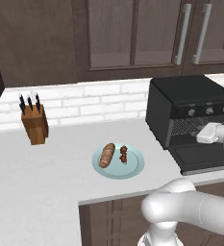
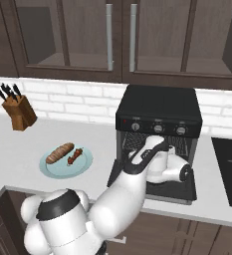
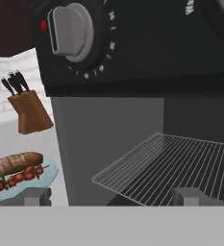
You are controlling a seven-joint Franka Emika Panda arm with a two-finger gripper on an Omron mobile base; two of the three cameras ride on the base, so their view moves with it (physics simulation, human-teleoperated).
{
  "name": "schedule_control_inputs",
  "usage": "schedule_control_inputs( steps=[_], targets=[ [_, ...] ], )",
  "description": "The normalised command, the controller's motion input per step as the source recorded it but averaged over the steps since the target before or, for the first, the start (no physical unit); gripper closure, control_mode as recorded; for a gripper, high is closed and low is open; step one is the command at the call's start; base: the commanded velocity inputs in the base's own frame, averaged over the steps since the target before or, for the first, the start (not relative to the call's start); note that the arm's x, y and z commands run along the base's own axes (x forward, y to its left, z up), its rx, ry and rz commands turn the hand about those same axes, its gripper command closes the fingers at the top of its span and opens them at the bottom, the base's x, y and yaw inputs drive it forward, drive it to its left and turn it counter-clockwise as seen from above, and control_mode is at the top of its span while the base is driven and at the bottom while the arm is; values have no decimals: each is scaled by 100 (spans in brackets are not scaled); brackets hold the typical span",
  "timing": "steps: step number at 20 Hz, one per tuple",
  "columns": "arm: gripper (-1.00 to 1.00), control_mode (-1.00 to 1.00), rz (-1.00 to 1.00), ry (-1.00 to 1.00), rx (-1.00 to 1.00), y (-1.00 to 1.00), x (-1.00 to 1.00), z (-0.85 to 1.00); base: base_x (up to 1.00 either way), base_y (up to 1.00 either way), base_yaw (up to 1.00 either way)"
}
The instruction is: Pick up the kebab skewer and baguette bread, and place them inside the toaster oven. Close the toaster oven door and start by setting the timer.
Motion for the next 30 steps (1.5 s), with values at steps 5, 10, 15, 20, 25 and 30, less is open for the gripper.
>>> schedule_control_inputs(
  steps=[5, 10, 15, 20, 25, 30],
  targets=[
    [-100, -100, 0, 0, 0, -3, 35, -16, 0, 0, 0],
    [-100, -100, 0, 0, 0, 0, 44, -27, 0, 0, 0],
    [-100, -100, 0, 0, 0, -8, 39, -33, 0, 0, 0],
    [-100, -100, 0, 0, 0, -33, 35, -11, 0, 0, 0],
    [-100, -100, 0, 0, 0, -42, 26, -18, 0, 0, 0],
    [-100, -100, -2, 0, 0, -23, 7, -47, 0, 0, 0]
  ],
)
